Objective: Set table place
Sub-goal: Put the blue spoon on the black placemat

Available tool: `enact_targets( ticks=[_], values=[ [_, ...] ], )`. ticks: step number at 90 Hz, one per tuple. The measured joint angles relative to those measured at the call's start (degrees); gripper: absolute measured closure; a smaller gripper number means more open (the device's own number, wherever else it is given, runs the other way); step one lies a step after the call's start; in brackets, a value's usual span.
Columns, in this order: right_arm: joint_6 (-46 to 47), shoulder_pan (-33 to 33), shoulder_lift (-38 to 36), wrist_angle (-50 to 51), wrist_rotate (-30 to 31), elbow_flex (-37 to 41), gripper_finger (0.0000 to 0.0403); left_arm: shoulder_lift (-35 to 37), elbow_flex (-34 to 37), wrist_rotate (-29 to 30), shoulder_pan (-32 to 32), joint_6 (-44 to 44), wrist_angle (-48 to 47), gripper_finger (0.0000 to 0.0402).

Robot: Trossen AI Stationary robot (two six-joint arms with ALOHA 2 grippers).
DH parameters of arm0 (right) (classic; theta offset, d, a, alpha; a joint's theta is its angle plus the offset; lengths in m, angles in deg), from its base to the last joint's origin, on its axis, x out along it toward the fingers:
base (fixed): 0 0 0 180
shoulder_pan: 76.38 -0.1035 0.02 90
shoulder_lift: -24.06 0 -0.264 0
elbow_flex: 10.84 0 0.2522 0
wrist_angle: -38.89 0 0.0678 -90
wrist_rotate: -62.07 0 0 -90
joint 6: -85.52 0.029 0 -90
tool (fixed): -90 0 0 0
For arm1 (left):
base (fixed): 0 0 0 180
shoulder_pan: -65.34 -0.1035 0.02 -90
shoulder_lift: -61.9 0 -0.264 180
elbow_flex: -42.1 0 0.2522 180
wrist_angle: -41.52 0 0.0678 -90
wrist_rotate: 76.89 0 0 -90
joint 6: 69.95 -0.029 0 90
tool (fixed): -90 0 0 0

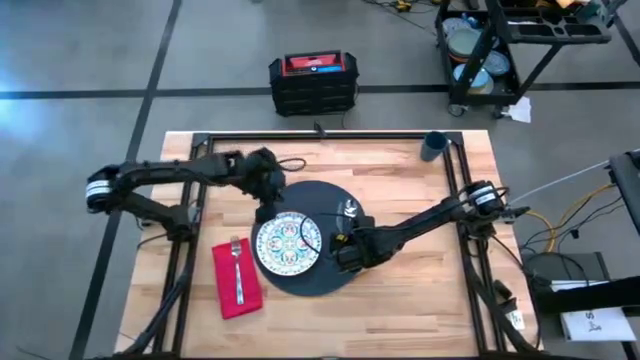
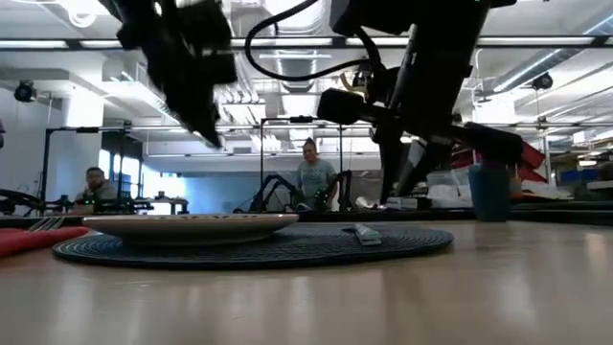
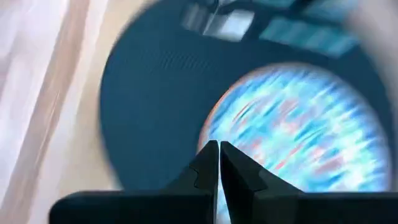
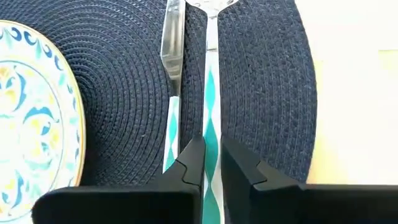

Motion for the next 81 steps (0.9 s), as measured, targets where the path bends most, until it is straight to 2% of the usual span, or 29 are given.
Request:
enact_targets(
  ticks=[17, 41, 81],
  values=[
    [2.3, 0.0, -0.1, 4.3, -0.2, 0.6, 0.0399, -8.9, 0.1, 1.0, -2.6, -1.0, -1.0, 0.0401],
    [2.1, 0.0, 0.2, -0.9, -2.8, 4.4, 0.0400, -17.2, 0.2, 1.0, -3.2, -4.5, -0.8, 0.0401],
    [2.9, -0.2, 0.2, -8.0, -2.3, 6.2, 0.0401, -18.3, 0.1, 0.8, -3.3, -5.8, 1.0, 0.0402]
  ],
)
